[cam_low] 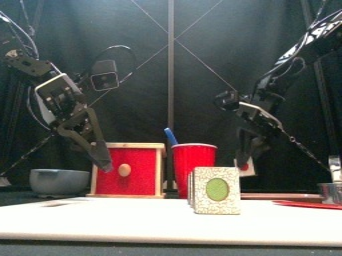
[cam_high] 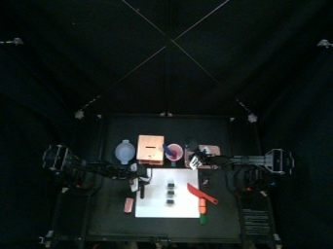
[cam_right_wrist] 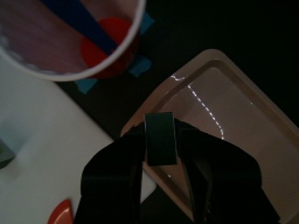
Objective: Place sushi on board then cut the sushi with the knife then place the pieces on the plate
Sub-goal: Place the 4 sushi pieces on the plate
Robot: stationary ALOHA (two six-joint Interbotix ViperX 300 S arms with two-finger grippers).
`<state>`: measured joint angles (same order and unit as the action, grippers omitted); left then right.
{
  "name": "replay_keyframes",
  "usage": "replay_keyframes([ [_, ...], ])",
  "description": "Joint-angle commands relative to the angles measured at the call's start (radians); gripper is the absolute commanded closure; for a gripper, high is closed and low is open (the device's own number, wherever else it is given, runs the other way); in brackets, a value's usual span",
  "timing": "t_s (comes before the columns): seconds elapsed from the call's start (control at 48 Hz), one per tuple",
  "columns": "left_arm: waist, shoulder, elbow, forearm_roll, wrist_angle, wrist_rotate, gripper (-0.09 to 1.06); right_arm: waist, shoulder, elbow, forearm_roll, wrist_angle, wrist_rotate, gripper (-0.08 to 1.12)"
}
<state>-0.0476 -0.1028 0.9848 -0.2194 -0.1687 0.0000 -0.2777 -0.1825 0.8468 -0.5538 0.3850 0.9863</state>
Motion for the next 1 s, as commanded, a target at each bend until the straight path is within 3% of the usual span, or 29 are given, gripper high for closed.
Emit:
replay_keyframes([
  [0.021,0.005,-0.011,-0.011,-0.002,-0.008,0.000,0.21,-0.035,0.015,0.003,0.002,-0.055,-0.003,0.39],
  [0.458,0.006,-0.005,-0.011,-0.002,-0.008,0.000,0.21,-0.092,0.075,0.018,-0.006,-0.087,-0.003,0.17],
  [0.729,0.006,-0.006,-0.014,-0.012,-0.008,-0.002,0.21,-0.080,-0.017,0.005,-0.011,-0.061,-0.003,0.16],
  [1.0,0.006,-0.006,-0.015,-0.014,-0.008,-0.002,0.21,0.112,-0.144,-0.026,-0.011,-0.023,-0.003,0.16],
])
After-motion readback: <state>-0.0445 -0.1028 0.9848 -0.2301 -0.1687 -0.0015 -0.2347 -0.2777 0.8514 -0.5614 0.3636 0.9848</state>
